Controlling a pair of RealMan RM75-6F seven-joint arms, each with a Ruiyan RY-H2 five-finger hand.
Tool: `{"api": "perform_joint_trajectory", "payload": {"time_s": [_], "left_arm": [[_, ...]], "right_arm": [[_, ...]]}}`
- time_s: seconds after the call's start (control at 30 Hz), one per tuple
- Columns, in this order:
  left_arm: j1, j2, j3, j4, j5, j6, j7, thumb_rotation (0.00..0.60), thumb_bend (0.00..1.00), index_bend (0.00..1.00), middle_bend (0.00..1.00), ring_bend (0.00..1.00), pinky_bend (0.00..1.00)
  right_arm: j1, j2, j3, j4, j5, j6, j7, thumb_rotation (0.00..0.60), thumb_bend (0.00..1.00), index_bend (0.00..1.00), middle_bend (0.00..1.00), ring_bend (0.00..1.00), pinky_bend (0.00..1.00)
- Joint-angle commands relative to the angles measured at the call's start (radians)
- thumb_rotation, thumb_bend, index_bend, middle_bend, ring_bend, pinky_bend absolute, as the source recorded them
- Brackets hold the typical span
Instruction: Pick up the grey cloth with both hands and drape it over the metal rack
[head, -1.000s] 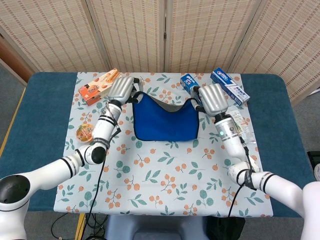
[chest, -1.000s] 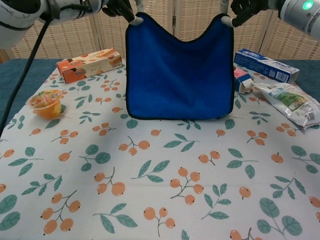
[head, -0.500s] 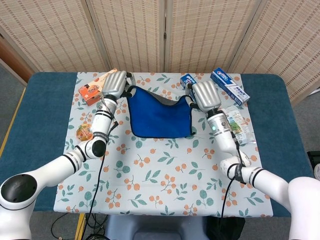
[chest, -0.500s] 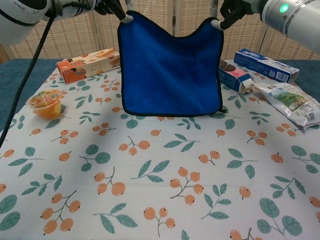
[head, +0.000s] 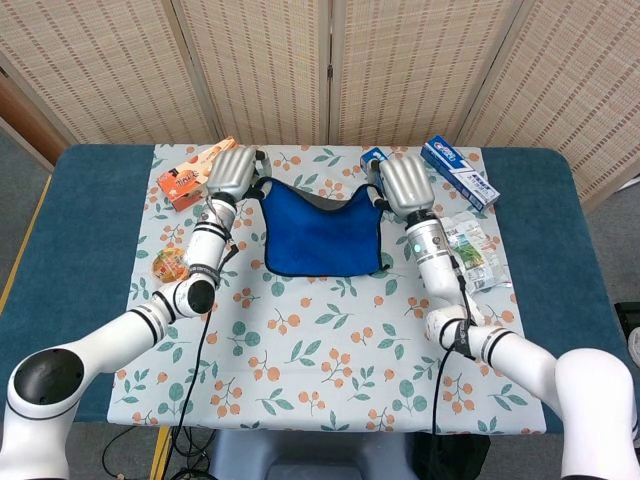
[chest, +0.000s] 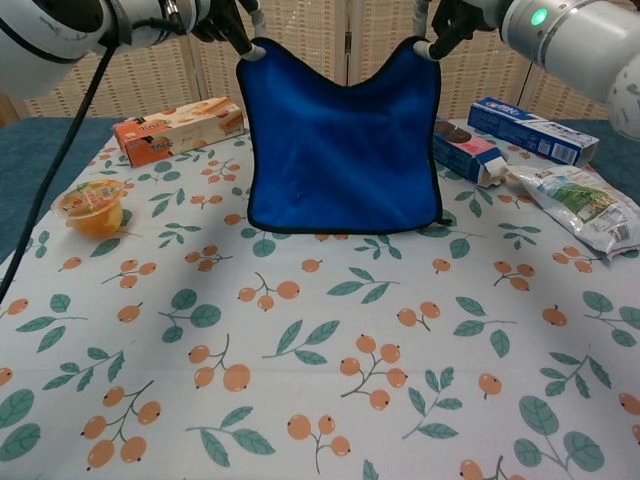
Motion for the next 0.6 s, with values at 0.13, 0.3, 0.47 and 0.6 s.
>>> {"api": "perform_joint_trajectory", "payload": {"time_s": [0.13,0.3,0.47,0.6], "left_arm": [[-0.011,-0.016,-0.002,0.026,-0.016,-0.001,0.019,0.600,0.39,0.59,1.00,0.97,1.00],[-0.017,-0.029,-0.005,0.056,-0.038,0.000,0.041,0.600,0.39,0.58,1.00,0.97,1.00],[-0.022,-0.042,-0.015,0.090,-0.056,0.009,0.056,0.600,0.39,0.58,1.00,0.96,1.00],[-0.025,-0.049,-0.023,0.108,-0.073,0.005,0.071,0.600,0.39,0.54,1.00,0.95,1.00]], "right_arm": [[0.035,-0.024,0.016,0.037,0.045,-0.020,-0.046,0.600,0.48,0.64,0.85,0.78,0.88],[0.057,-0.043,0.019,0.063,0.074,-0.036,-0.075,0.600,0.48,0.64,0.84,0.78,0.88],[0.077,-0.062,0.023,0.090,0.102,-0.046,-0.101,0.600,0.48,0.64,0.84,0.78,0.88],[0.091,-0.080,0.029,0.116,0.129,-0.052,-0.123,0.600,0.48,0.64,0.84,0.78,0.88]]}}
